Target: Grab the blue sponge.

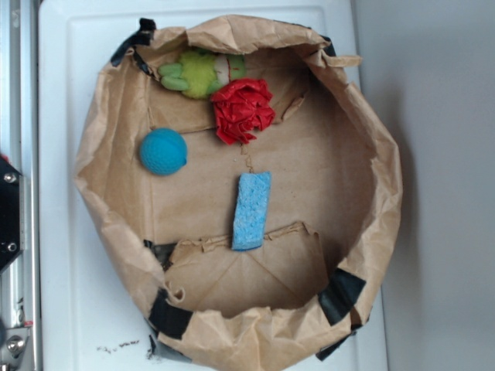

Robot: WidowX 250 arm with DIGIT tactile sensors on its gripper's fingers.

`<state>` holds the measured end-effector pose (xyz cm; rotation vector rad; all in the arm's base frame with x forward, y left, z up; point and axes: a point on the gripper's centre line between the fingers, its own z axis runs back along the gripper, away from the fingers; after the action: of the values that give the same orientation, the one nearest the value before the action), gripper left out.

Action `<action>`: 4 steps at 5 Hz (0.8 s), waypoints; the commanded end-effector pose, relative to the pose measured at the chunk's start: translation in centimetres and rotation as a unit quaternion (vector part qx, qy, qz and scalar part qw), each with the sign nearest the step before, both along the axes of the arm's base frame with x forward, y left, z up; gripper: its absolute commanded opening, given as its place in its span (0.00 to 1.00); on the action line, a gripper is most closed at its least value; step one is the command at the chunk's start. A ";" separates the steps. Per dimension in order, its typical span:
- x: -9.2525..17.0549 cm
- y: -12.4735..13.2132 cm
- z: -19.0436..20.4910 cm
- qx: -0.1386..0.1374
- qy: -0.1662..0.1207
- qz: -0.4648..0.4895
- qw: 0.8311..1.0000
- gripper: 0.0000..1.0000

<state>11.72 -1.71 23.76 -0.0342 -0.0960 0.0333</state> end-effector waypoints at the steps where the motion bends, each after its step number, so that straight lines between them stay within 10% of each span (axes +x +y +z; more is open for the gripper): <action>1: 0.0 0.0 0.0 0.000 0.000 0.000 1.000 1.00; 4: 14.7 3.6 -4.9 -0.043 -0.021 0.299 0.953 1.00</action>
<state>25.71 0.60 17.27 -0.0735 -0.0860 0.6057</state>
